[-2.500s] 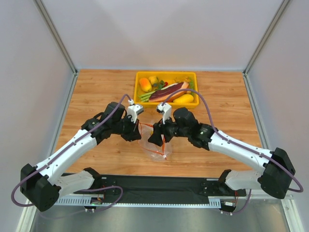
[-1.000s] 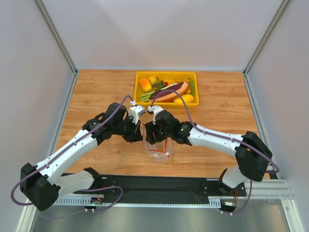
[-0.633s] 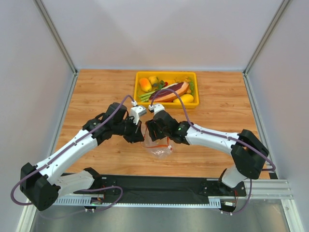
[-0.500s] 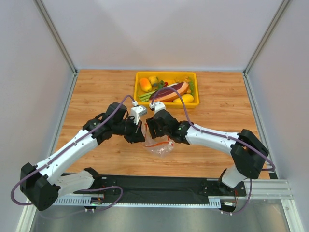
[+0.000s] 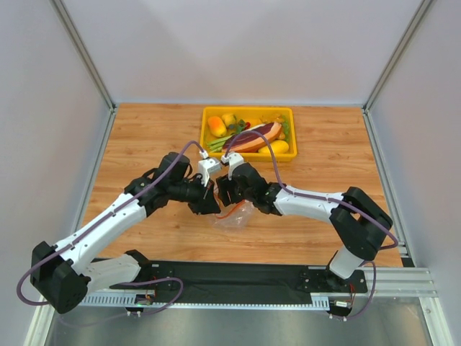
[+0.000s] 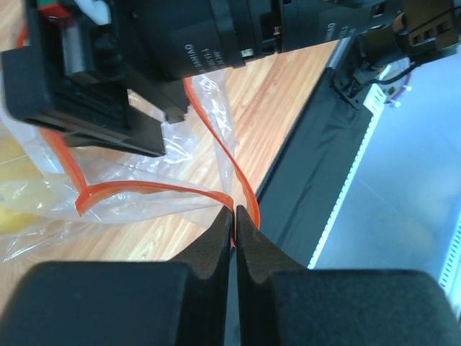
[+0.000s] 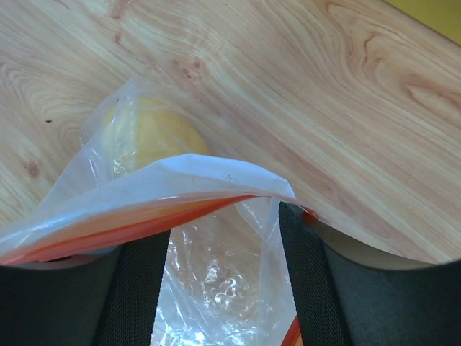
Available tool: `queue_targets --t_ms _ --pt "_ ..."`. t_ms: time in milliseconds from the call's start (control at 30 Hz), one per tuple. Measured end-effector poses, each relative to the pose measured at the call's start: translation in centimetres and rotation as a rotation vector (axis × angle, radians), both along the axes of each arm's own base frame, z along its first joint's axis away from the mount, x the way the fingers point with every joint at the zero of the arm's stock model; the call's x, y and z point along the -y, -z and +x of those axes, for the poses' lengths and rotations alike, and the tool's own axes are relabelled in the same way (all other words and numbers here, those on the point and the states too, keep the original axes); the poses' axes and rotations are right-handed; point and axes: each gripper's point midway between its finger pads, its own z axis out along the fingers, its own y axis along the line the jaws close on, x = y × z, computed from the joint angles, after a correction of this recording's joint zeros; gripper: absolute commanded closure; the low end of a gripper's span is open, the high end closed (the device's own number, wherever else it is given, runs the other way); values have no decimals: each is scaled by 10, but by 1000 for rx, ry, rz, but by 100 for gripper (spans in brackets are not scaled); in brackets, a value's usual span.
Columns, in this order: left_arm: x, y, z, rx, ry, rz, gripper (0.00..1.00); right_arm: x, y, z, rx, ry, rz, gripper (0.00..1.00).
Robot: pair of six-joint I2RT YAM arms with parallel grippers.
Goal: Open the zip-top bag and remove the fake food
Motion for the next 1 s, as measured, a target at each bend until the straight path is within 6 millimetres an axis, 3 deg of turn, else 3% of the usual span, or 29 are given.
queue_targets --t_ms 33,133,200,233,400,567,800,900,1000 --pt "-1 1 1 2 -7 7 76 0 2 -1 -5 -6 5 38" --pt "-7 6 11 28 -69 52 61 2 6 -1 -13 -11 15 37" --pt "-13 6 20 52 -140 76 55 6 11 -1 -23 -9 14 37" --pt "-17 5 25 69 -190 82 45 9 14 -2 -28 -8 11 37" --pt "-51 8 44 138 -513 57 36 19 21 -8 -49 -9 2 37" --pt "-82 34 59 136 -761 97 34 19 12 -13 -43 -25 29 37" --pt "-90 61 91 70 -901 131 33 17 11 -19 -63 -38 56 37" --pt "-83 60 94 81 -871 68 31 18 12 -21 -72 -37 59 37" --pt "-72 45 87 117 -794 -21 30 18 9 -21 -71 -36 65 37"
